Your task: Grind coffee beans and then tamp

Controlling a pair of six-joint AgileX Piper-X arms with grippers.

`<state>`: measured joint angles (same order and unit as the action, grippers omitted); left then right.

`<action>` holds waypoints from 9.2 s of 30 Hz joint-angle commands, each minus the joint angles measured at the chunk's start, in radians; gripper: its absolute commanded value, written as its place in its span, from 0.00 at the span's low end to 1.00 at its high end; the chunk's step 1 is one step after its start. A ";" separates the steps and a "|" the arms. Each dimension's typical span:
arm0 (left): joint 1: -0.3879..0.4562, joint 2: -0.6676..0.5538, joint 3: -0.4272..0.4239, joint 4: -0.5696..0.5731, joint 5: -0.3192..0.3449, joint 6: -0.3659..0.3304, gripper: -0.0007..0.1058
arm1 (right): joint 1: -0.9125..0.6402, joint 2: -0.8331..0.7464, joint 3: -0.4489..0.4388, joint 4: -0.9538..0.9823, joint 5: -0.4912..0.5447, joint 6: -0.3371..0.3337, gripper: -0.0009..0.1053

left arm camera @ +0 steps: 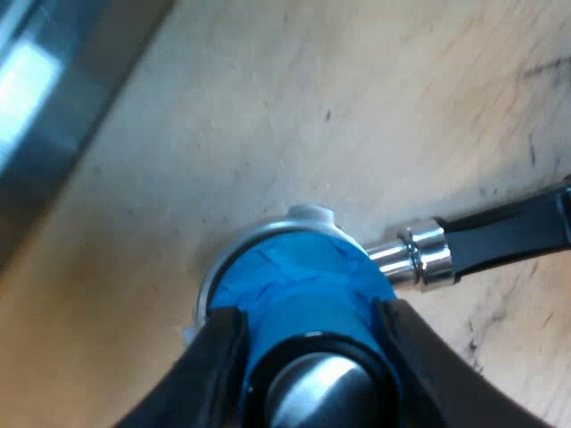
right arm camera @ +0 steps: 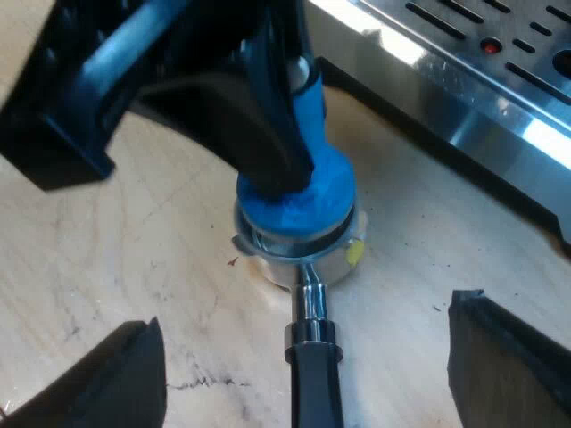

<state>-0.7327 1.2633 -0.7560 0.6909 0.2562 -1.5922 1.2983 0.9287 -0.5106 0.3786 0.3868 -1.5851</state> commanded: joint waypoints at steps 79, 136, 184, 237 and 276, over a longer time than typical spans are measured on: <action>0.347 -0.003 0.193 -0.075 -0.079 -0.019 0.01 | -0.002 -0.002 -0.003 -0.226 -0.062 -0.124 0.64; 0.347 -0.592 -0.378 0.456 -0.079 -0.069 0.95 | -0.146 -0.009 -0.640 0.521 -0.144 0.015 0.64; 0.593 -0.875 -0.417 0.576 -0.119 -0.108 0.95 | -1.345 -0.471 -0.667 0.989 -0.630 -0.407 0.64; 0.593 -1.417 -0.104 0.442 -0.227 -0.113 0.95 | -1.345 -0.986 -0.455 0.882 -0.690 -0.321 0.64; 0.593 -1.416 0.266 0.282 -0.222 -0.109 0.95 | -1.345 -0.982 -0.047 0.728 -0.690 -0.378 0.64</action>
<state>-0.1399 -0.0126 -0.4887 0.9853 0.0430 -1.6939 -0.0429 -0.0134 -0.5544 1.1178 -0.2944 -1.9508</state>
